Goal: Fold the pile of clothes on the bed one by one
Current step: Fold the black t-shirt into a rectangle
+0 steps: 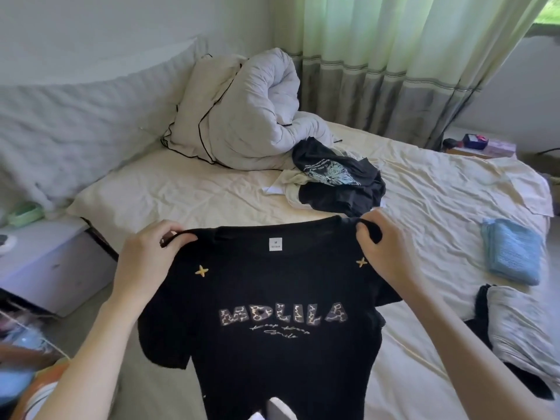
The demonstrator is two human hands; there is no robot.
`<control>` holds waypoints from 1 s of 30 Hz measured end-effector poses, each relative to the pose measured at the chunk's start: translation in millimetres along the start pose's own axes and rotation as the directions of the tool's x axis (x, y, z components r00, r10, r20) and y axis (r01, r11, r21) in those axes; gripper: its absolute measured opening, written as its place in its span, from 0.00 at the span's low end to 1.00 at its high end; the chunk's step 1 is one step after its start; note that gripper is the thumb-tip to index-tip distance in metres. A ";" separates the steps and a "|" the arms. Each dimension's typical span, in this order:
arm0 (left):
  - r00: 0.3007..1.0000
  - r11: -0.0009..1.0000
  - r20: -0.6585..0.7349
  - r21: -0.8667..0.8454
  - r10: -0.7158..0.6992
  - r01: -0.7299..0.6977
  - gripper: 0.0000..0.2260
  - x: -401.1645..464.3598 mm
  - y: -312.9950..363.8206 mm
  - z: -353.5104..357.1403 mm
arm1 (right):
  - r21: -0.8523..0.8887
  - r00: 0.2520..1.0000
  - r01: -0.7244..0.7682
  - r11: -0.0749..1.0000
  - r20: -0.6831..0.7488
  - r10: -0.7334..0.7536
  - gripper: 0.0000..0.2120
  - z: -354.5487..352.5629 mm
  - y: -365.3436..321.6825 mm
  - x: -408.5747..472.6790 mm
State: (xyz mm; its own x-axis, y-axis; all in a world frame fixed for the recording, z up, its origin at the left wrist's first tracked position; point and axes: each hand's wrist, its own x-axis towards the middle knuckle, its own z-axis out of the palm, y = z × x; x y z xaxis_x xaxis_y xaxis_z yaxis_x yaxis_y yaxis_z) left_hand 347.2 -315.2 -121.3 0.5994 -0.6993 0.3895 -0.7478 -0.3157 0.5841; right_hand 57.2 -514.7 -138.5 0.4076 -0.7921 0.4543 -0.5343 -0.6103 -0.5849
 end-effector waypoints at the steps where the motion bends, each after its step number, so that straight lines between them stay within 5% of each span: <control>1: 1.000 1.000 0.013 0.011 -0.011 0.011 0.03 0.8 -6.6 3.2 | -0.022 1.000 -0.001 1.000 0.006 0.001 0.02 9.4 1.7 2.3; 13: 0.972 0.959 0.122 0.228 -0.201 0.169 0.08 97.5 -150.9 113.1 | -0.071 0.930 -0.121 0.990 0.342 0.138 0.07 211.1 60.4 102.7; 22: 0.961 0.961 0.205 0.242 -0.183 0.132 0.11 257.5 -289.9 244.1 | -0.161 0.909 -0.150 0.975 0.365 0.200 0.08 403.5 115.4 236.7; 30: 0.936 0.947 0.315 0.318 -0.158 0.053 0.13 317.1 -383.1 342.0 | -0.181 0.875 -0.252 0.951 0.378 0.303 0.09 525.5 175.8 274.5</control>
State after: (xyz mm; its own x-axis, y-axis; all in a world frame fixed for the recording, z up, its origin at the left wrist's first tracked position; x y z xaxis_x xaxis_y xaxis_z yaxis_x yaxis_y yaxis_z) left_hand 726.1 -635.3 -465.1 0.5891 -0.8066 0.0478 -0.7670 -0.5396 0.3474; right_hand 464.4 -841.7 -469.7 0.4747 -0.8795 -0.0344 -0.7443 -0.3803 -0.5490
